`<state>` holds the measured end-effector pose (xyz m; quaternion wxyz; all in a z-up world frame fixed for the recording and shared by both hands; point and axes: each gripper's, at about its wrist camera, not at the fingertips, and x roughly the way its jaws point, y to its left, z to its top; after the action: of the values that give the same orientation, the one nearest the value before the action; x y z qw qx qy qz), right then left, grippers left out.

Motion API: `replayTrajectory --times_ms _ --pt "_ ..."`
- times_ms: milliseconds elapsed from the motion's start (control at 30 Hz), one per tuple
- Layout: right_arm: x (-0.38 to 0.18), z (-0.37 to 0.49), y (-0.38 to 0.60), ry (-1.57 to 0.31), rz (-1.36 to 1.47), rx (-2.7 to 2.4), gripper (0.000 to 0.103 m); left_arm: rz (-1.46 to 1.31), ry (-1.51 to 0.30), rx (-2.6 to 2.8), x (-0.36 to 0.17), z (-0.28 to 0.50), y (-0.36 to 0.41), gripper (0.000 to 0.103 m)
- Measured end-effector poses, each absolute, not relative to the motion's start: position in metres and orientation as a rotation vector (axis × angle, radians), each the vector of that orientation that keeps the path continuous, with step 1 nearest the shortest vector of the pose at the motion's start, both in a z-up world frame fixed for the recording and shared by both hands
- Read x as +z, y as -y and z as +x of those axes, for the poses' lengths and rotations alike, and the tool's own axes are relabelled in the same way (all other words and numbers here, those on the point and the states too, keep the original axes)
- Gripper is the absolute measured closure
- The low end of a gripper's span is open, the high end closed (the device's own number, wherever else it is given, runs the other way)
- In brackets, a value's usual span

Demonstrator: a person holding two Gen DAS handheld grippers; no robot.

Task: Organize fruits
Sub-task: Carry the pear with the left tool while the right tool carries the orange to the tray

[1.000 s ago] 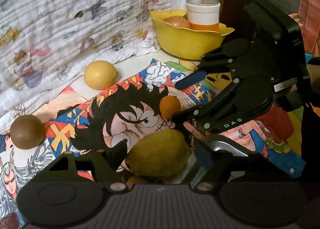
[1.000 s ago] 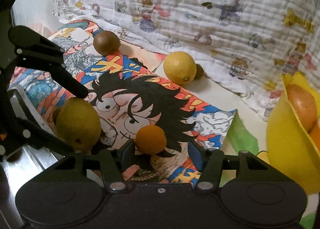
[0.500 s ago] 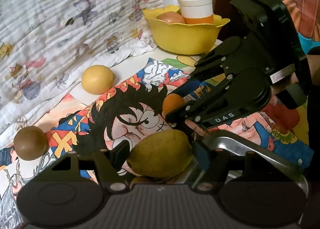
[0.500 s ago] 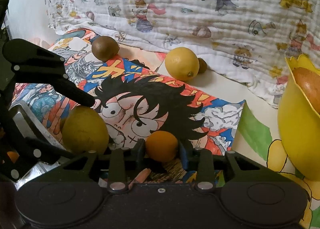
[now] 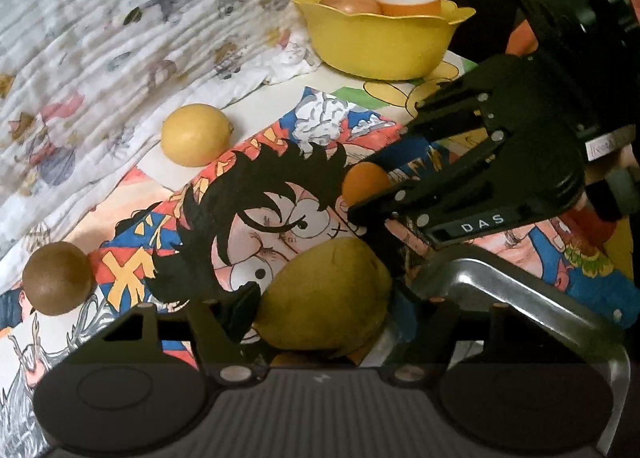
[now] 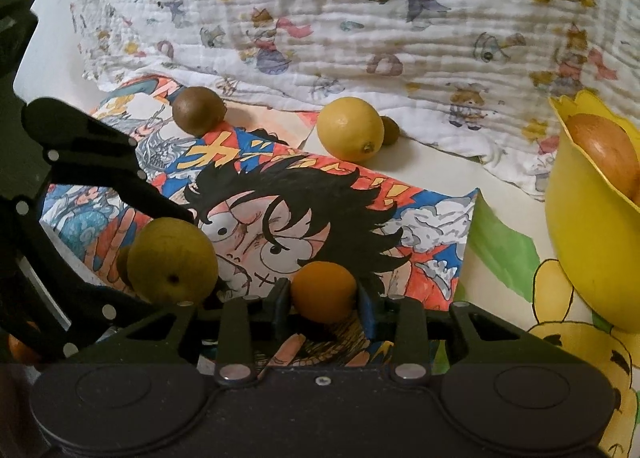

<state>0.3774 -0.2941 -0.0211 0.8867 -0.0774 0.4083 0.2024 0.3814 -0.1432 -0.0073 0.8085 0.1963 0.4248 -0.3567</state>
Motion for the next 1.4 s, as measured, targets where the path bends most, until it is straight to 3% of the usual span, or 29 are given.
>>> replayTrajectory --times_ms 600,1000,1400 --pt "-0.002 0.342 0.306 -0.799 -0.095 0.385 0.066 0.304 -0.804 -0.727 0.007 0.359 0.124 0.033" --pt "0.011 0.317 0.264 -0.774 -0.095 0.511 0.066 0.173 -0.802 -0.614 0.032 0.336 0.06 0.033" --pt "-0.001 0.286 0.221 -0.788 -0.148 0.616 0.066 0.156 -0.846 -0.55 0.024 0.295 0.018 0.033"
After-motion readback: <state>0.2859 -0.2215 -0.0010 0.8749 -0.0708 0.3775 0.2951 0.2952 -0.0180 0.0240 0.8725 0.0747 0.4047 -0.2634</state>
